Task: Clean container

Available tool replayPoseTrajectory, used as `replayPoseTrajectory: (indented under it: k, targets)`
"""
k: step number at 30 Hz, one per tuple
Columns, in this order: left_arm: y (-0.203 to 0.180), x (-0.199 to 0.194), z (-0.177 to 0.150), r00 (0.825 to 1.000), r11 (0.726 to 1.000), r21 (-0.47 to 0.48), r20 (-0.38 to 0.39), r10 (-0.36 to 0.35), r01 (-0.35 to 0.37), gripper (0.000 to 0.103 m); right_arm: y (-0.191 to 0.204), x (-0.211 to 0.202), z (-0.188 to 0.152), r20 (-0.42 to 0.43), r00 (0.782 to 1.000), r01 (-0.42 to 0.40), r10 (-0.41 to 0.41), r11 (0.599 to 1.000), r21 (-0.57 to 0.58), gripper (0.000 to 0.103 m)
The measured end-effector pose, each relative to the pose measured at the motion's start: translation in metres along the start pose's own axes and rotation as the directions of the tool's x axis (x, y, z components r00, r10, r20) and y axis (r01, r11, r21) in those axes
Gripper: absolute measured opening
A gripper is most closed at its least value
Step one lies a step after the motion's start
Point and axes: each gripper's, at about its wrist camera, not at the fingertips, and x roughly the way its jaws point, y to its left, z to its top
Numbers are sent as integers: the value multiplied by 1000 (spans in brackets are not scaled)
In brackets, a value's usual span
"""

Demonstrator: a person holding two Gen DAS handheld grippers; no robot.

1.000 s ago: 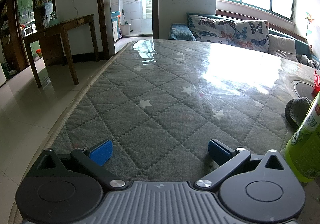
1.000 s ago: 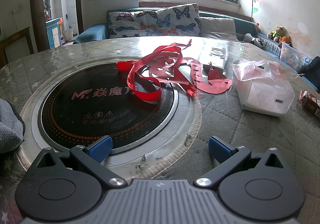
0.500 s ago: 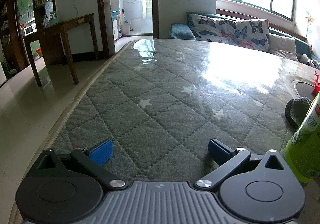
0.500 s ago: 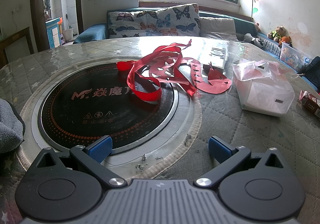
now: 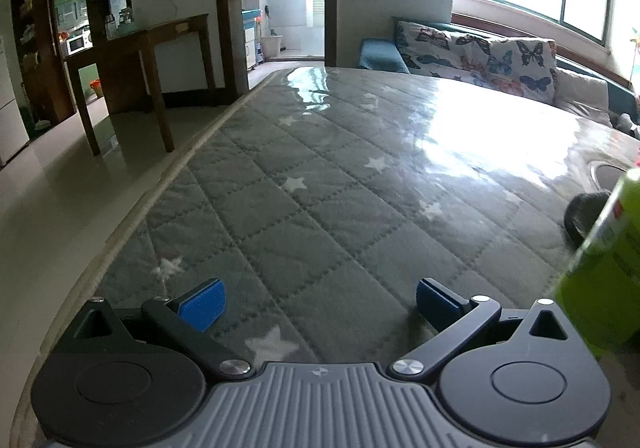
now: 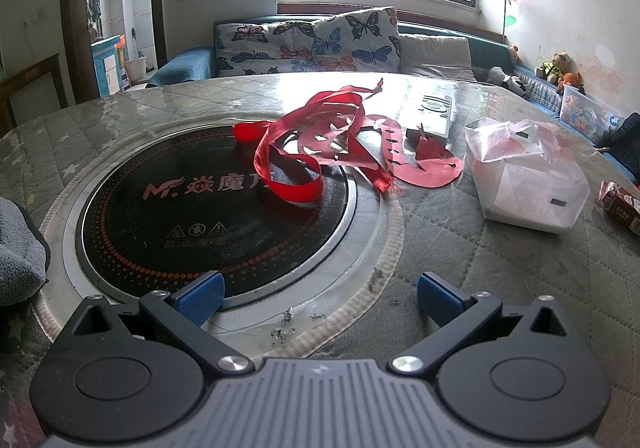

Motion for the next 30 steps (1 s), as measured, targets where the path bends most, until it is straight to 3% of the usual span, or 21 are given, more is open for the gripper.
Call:
replayPoseTrajectory:
  k: [11, 18, 30]
  targets:
    - [-11, -27, -19, 993, 992, 47, -6, -117, 117, 103, 0, 0, 0, 0, 1000, 0, 0, 1000, 0, 103]
    - [-14, -42, -26, 976, 975, 19, -19, -219, 220, 103, 0, 0, 0, 0, 1000, 0, 0, 1000, 0, 103]
    - [-28, -51, -33, 972, 971, 47, -52, -231, 233, 103, 0, 0, 0, 0, 1000, 0, 0, 1000, 0, 103]
